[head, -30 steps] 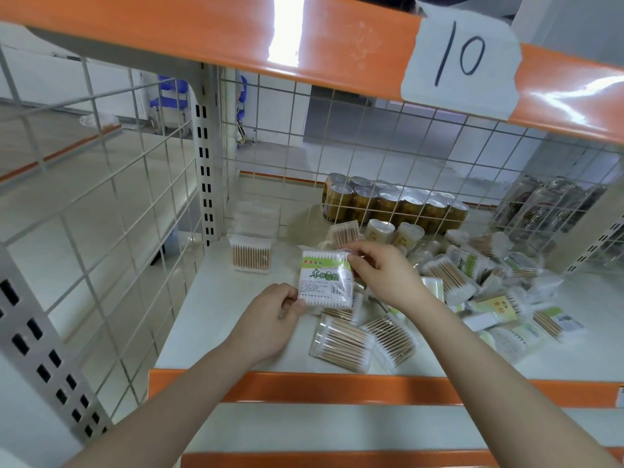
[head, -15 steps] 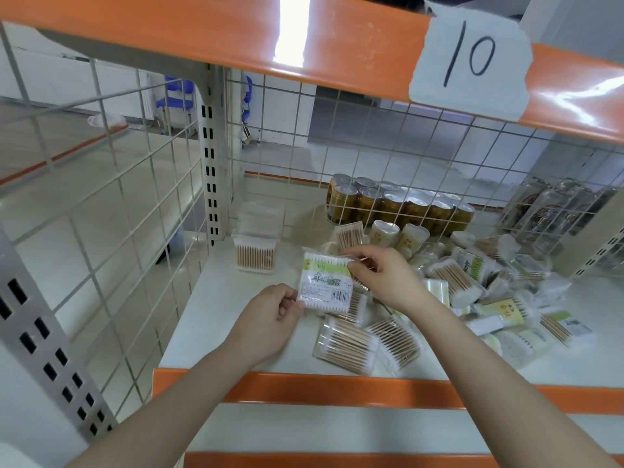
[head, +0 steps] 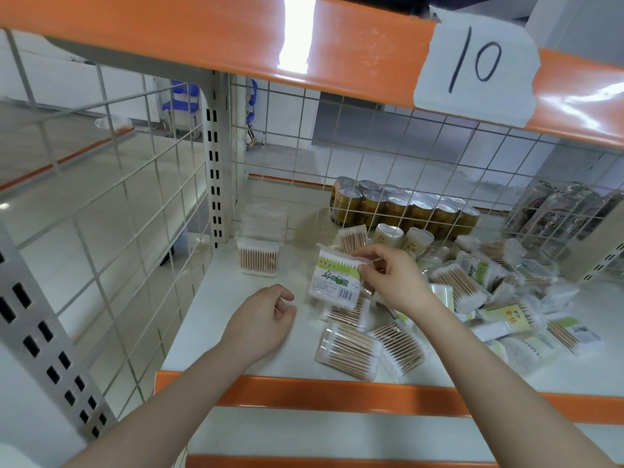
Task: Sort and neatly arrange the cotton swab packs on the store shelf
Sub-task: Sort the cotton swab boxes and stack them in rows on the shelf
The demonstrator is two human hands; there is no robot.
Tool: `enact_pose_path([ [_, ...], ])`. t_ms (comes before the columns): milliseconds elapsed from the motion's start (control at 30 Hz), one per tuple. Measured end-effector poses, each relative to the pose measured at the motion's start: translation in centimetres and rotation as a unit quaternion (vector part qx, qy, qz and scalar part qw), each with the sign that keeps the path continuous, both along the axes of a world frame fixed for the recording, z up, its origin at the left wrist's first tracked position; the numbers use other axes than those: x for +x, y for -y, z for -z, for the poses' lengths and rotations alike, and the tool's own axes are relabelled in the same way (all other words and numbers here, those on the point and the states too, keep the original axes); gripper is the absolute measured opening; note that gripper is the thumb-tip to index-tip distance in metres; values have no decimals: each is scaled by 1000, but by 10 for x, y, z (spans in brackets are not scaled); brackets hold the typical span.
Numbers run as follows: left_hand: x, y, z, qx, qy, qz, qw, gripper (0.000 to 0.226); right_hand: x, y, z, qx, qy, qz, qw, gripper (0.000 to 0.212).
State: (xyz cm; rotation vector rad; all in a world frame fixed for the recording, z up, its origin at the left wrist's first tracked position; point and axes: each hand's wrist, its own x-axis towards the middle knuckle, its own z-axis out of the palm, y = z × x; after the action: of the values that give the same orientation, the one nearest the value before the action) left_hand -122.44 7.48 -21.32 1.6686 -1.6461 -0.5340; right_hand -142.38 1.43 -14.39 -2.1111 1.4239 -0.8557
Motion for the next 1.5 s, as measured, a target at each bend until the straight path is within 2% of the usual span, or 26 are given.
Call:
enact_pose_path([
  [200,4,4,2,16,34,-34,999,24,1,2,1,-84,-47,38,995,31],
  [367,11,11,-3,27,74,-67,995,27,12,14,7,-102,-50,58,992,35],
  [533,20,17,-7,28,130,-79,988,28,22,25,12,-93,-108,39,989,31],
  [800,27,26,-3,36,154,-91,983,29,26,24,13,-47,-182,-16,982,28],
  [1000,27,35,-4,6,241,-97,966,31,25,29,9,-1,-230,-86,969,43],
  [1167,31,42,-3,-60,286,-87,952,18,26,37,9,-44,-288,-107,951,44],
  [1233,35,46,-5,-78,313,-86,943,33,26,41,8,-56,-296,-114,947,40],
  [1333,37,52,-8,-91,318,-73,941,40,27,46,5,-47,-296,-138,944,36],
  [1500,34,58,-11,-49,276,-66,958,53,26,49,1,-42,-315,-177,931,28],
])
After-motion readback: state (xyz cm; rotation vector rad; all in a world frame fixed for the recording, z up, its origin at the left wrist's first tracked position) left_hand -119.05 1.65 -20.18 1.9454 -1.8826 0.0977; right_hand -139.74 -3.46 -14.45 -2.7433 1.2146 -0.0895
